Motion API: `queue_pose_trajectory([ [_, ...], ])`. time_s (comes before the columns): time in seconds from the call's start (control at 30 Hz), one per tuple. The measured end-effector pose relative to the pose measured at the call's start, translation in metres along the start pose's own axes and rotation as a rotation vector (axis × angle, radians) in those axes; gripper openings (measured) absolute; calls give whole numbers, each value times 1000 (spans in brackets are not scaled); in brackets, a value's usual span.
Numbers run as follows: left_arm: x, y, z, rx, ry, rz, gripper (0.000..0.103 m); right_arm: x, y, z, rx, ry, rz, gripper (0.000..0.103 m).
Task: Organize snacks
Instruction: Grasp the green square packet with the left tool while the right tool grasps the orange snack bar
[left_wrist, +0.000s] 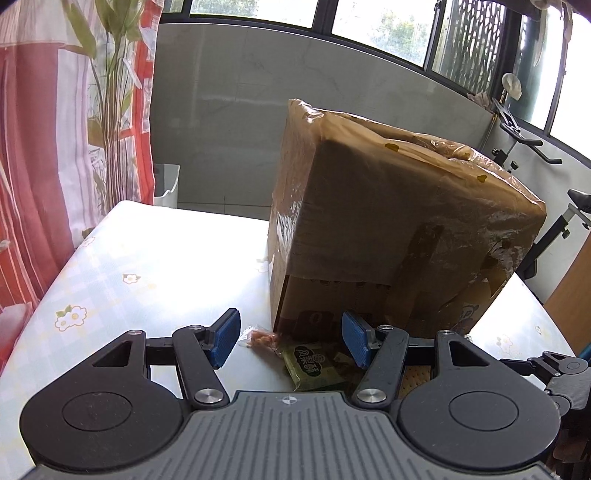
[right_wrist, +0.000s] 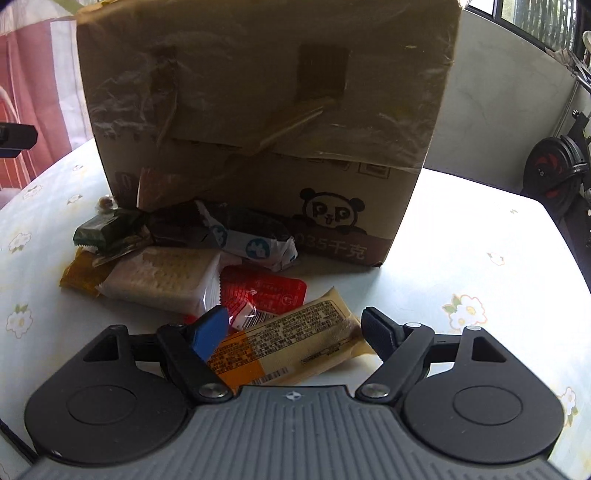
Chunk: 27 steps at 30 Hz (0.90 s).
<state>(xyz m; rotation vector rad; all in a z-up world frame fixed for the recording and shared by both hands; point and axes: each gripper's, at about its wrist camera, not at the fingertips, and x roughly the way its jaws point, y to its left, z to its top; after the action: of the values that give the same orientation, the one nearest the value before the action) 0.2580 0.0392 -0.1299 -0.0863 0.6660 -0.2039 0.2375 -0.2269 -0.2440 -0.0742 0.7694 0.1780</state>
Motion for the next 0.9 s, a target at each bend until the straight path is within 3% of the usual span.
queue_pose_trajectory([
  [0.27,19,-2,-18,-42,49,-10,62,-13,-23,-32,58,15,38,81],
  [0.4,26,-6,-25,-36,70,-5,62,-15,-28,-36,84,-18,61,48],
  [0.43,27,-6,-26,-36,73,-3,62,-15,-29,-37,86,-26,55,45],
  [0.7,40,-6,-32,-39,109,5,60,-7,-37,-37,84,-88,0,41],
  [0.9,57,-16,-33,-35,136,4,58,-4,-42,-46,83,-137,11,41],
])
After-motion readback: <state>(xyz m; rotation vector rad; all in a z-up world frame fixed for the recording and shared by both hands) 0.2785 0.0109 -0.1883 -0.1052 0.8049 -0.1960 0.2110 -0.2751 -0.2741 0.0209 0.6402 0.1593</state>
